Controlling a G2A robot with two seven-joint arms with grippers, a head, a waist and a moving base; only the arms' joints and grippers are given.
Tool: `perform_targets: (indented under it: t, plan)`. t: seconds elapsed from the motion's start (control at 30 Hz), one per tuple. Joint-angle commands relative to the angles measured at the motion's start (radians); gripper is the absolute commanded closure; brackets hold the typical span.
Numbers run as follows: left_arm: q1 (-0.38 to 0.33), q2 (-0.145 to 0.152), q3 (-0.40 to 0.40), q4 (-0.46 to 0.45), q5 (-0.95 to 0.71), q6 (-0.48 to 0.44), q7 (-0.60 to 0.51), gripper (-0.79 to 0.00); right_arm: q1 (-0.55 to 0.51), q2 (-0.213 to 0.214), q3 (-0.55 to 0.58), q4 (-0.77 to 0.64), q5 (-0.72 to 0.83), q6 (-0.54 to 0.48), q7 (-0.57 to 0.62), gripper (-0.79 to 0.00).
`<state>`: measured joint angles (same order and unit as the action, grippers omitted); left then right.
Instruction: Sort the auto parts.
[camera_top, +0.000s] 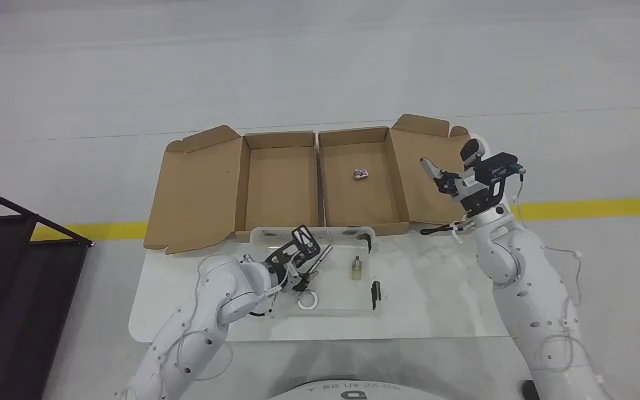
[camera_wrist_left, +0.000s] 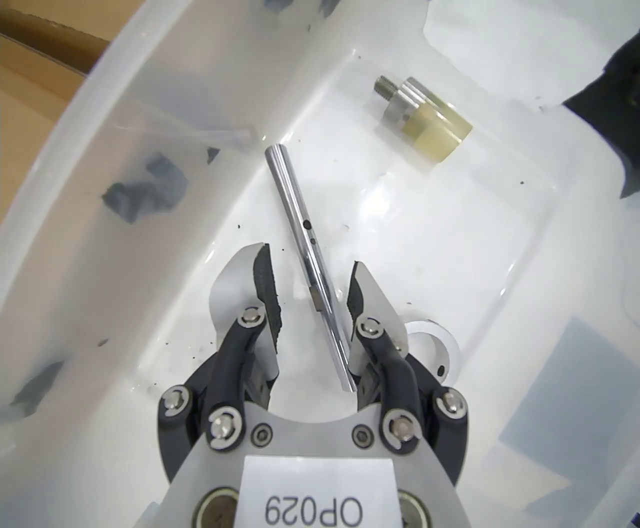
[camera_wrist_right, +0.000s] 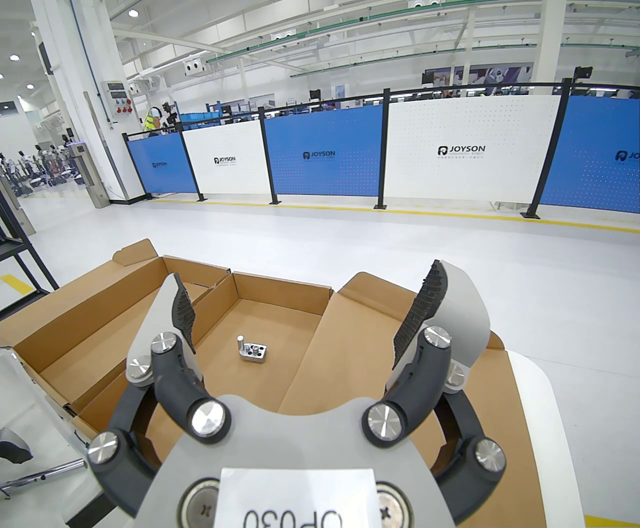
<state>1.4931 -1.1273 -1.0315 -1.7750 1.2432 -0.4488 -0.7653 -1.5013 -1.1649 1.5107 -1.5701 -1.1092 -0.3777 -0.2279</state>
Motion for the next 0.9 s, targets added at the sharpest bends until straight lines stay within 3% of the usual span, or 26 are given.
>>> perform_targets:
  t: [0.0,0.2,0.57,0.73,0.87]
  plan:
    - [-0.002,0.001,0.002,0.003,0.028,0.006,-0.003,-0.317,0.000,0.000,0.000,0.000,0.000,0.000,0.000,-0.785]
    - [-0.007,0.003,0.014,0.008,0.061,0.014,0.009,-0.299,0.000,0.000,0.000,0.000,0.000,0.000,0.000,-0.785]
    - [-0.011,0.004,0.028,0.011,0.087,0.021,0.006,-0.071,0.000,0.000,0.000,0.000,0.000,0.000,0.000,-0.785]
    - [-0.021,0.003,0.045,0.025,0.094,0.017,-0.009,0.000,0.000,0.000,0.000,0.000,0.000,0.000,0.000,-0.785]
    - [-0.033,0.001,0.052,0.026,0.093,0.018,-0.008,0.000,0.000,0.000,0.000,0.000,0.000,0.000,0.000,-0.785]
